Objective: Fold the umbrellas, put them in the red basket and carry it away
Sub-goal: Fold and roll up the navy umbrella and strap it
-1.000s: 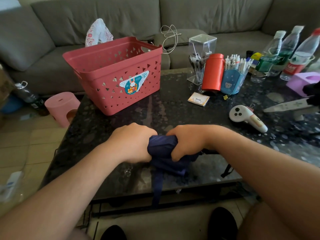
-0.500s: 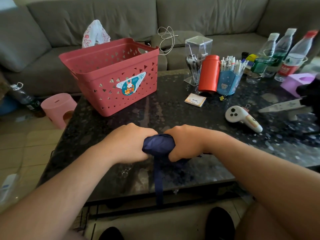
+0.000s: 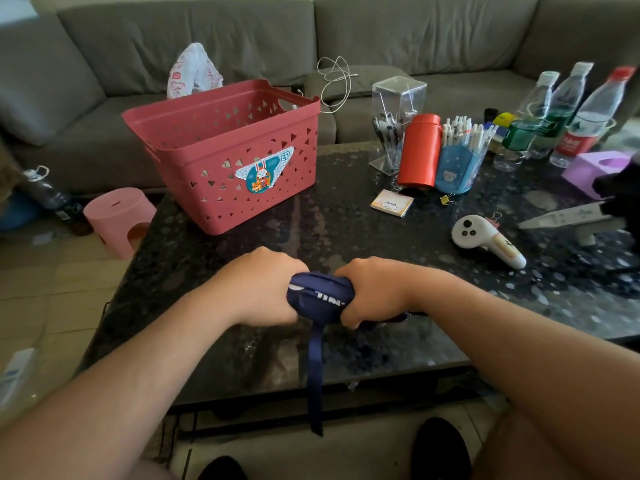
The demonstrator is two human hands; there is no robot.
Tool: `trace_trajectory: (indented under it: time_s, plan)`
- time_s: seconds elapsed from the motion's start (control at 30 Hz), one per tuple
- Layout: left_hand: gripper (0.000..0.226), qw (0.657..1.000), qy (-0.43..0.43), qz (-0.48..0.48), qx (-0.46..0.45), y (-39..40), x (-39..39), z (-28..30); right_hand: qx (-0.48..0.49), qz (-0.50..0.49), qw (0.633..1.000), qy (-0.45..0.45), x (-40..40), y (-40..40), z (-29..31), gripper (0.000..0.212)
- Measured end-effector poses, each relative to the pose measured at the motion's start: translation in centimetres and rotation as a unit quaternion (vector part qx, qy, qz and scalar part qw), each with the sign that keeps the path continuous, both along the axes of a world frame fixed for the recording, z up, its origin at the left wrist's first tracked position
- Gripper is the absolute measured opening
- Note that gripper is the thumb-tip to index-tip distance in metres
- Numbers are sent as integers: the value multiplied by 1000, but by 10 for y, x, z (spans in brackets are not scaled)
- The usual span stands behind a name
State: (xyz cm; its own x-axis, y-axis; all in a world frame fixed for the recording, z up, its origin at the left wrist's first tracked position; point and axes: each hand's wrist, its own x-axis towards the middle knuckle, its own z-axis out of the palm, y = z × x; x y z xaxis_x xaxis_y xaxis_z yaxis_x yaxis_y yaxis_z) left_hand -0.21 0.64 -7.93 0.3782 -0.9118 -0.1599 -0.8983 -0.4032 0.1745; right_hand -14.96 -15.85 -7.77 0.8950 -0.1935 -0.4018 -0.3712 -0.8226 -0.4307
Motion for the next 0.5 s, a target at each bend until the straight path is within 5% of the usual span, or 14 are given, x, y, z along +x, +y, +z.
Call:
trace_trajectory:
  time_s: [0.13, 0.23, 0.33, 0.4, 0.5]
  plan:
    - [21, 976, 194, 96, 30, -2, -5, 4, -241, 38, 964, -110, -6, 8, -10, 47]
    - [23, 940, 314, 132, 18, -2, -4, 3, -278, 51, 944, -172, -4, 11, -10, 36]
    - [31, 980, 190, 50, -10, 1, 1, -2, -204, 32, 973, -106, -4, 9, -6, 28]
    - [35, 997, 80, 17, -8, 4, -1, 1, -54, 6, 998, -29, -2, 7, -4, 24]
    - [23, 995, 99, 7, 6, 0, -3, 9, 142, -29, 989, 24, -3, 0, -1, 28]
